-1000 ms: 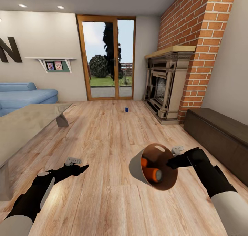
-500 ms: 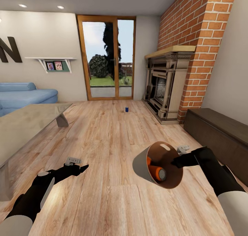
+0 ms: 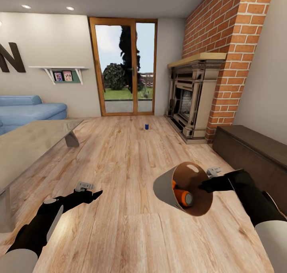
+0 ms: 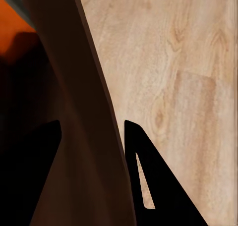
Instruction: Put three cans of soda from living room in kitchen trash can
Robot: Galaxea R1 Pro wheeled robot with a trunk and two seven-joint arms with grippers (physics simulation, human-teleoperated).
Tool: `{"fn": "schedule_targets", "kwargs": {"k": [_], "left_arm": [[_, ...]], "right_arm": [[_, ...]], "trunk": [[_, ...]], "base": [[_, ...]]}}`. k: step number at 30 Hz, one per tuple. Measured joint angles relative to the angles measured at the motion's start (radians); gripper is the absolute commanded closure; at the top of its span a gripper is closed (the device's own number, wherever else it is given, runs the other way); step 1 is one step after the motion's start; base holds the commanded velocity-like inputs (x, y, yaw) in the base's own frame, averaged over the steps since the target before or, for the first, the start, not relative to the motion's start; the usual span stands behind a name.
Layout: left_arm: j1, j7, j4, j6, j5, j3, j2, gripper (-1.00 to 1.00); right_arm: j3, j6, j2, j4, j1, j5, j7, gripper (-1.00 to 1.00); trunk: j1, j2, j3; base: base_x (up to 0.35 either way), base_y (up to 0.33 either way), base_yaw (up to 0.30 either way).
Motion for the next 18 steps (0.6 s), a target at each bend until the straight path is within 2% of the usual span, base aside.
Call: {"fn": "schedule_targets", "kwargs": {"k": [4,6,10,18], "left_arm": [[0.0,0.0,0.0,0.0,0.0,0.0,0.0,-1.0],[0.0,0.0,0.0,0.0,0.0,0.0,0.0,-1.0],[0.001,0.0,0.0,-0.001,0.0,0.0,0.0,-1.0],[0.0,0.0,0.0,-0.004,0.0,0.0,0.0,-1.0]], "right_arm": [[0.0,0.002,-0.009,0.002,-0.003,-0.014,0.034,1.0],[0.0,0.003,-0.023,0.009,-0.013,-0.023,0.057,1.0],[0.0,-0.003,-0.042,0.029,-0.023,-0.009,0.073,1.0],[-0.001,-0.007,-0.053,0.041,-0.027,-0.014,0.082,1.0]], "trunk": [[0.0,0.0,0.0],[0.0,0.0,0.0],[0.0,0.0,0.0],[0.0,0.0,0.0]], "base": [[0.0,0.0,0.0],[0.0,0.0,0.0],[0.0,0.0,0.0],[0.0,0.0,0.0]]}}
